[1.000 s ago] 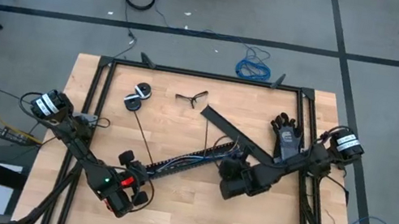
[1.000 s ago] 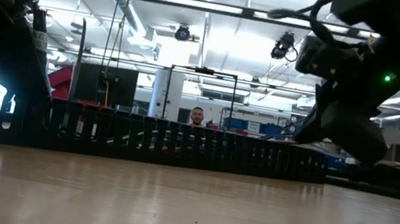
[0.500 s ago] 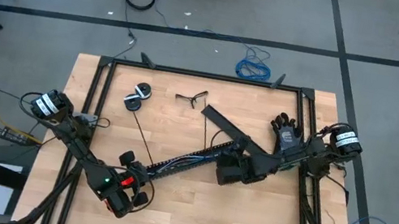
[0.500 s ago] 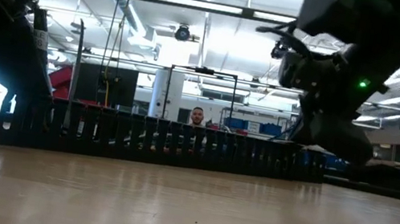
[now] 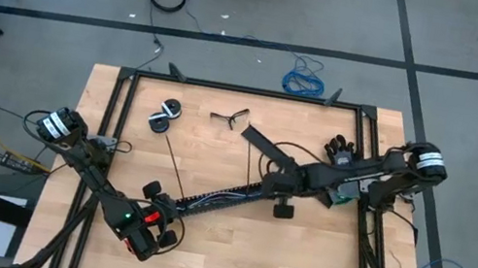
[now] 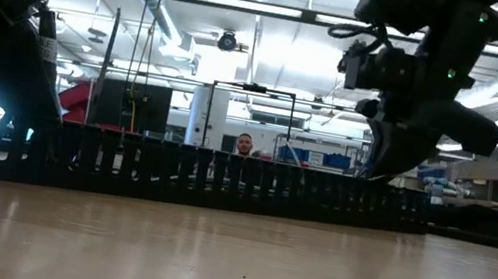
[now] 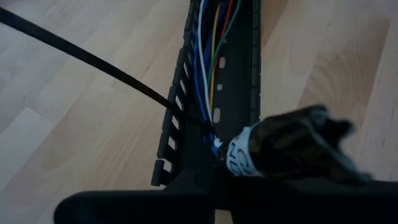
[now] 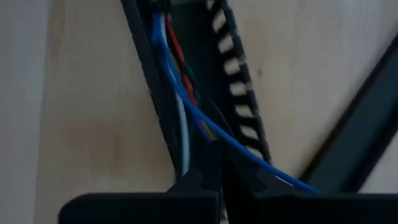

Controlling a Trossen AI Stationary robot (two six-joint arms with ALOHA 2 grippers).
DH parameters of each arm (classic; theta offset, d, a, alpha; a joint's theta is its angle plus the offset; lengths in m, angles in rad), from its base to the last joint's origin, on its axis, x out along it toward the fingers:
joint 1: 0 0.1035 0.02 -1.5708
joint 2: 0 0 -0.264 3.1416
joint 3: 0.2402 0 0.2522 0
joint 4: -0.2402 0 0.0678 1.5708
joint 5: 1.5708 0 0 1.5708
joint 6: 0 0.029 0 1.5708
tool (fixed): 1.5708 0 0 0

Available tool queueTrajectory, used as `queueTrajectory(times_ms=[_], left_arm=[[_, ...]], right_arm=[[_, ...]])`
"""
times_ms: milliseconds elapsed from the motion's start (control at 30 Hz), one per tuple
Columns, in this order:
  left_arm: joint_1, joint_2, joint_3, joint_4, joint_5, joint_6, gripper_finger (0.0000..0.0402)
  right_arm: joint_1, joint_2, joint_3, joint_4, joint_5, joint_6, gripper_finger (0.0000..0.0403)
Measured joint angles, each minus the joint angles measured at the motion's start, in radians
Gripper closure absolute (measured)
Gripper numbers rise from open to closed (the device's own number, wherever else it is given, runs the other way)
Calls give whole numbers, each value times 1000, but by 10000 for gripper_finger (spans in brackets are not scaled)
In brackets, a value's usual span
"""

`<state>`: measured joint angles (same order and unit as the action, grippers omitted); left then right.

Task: Ziptie cables
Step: Put the wrapped cables into the black cable duct

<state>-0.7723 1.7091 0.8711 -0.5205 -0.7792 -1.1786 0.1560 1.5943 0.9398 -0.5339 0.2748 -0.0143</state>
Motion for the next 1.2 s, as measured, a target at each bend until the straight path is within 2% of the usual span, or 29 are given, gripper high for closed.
queueTrajectory(times_ms=[67, 200, 267, 533, 667, 1033, 1200], left_arm=[[0, 0, 0, 1, 0, 0, 401], [0, 0, 0, 0, 10, 0, 401], [-1, 0, 0, 0, 10, 0, 401], [-1, -1, 0, 1, 38, 0, 401], [-2, -1, 1, 0, 42, 0, 401], [-2, -1, 1, -2, 51, 0, 401], [-2, -1, 1, -2, 52, 0, 401]], right_arm=[[-19, -10, 0, -33, -23, -18, 402], [-45, -36, 0, -60, -135, -37, 402], [-47, -47, -6, -62, -151, -47, 402], [-63, -152, -79, -96, -182, -47, 402], [-62, -258, -109, -142, -156, -32, 403], [-52, -549, -125, -129, -103, 25, 403], [13, -570, -125, -88, -187, 57, 403]])
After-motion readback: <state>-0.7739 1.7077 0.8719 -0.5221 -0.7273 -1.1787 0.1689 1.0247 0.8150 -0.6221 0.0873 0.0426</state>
